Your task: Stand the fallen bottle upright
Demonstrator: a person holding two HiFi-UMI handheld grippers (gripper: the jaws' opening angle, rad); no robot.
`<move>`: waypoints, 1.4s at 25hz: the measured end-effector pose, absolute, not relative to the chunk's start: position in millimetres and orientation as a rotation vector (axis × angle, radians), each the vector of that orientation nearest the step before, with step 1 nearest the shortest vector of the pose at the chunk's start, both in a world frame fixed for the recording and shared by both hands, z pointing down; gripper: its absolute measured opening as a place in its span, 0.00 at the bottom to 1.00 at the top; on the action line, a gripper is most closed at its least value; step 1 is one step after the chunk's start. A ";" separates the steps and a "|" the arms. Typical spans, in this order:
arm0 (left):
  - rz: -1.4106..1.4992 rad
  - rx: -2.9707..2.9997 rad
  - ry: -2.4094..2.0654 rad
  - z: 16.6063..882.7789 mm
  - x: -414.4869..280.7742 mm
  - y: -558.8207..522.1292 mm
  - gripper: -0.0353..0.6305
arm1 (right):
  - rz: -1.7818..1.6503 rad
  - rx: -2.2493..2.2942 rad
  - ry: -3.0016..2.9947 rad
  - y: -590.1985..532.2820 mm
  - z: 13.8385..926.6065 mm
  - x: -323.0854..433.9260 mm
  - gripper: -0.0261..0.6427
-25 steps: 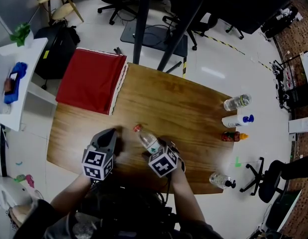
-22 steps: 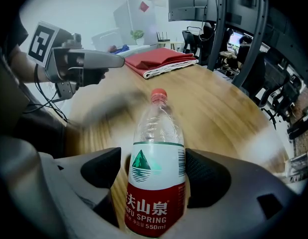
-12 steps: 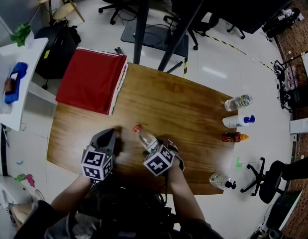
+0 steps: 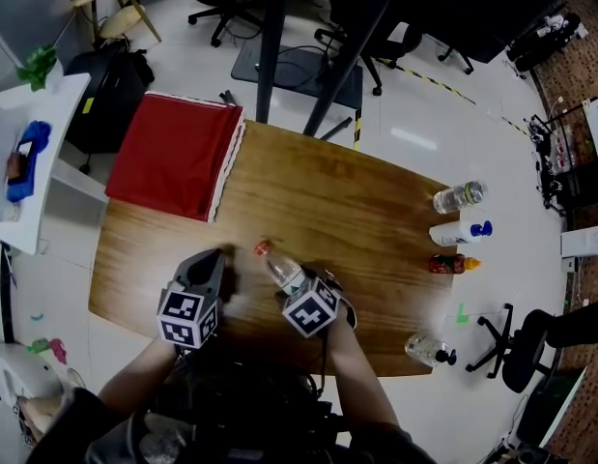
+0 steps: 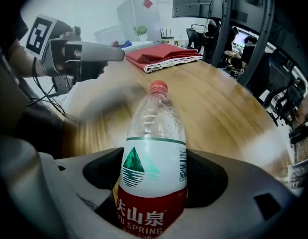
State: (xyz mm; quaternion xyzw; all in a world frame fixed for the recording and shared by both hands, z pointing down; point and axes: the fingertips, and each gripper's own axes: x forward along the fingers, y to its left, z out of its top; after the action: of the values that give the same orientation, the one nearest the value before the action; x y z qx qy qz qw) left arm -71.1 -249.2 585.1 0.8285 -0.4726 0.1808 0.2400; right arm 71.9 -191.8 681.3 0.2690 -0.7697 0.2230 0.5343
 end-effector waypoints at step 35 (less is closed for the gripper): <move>0.473 2.289 -1.316 560.8 -87.5 -215.8 0.10 | 0.529 0.867 -2.042 -190.7 631.3 56.9 0.53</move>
State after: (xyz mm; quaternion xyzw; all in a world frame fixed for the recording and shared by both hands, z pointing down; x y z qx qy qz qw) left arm -87.5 -215.8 560.8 0.8309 -0.4776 0.1718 0.2278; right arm 56.9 -190.7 631.3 0.3456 -0.8136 0.2108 0.4173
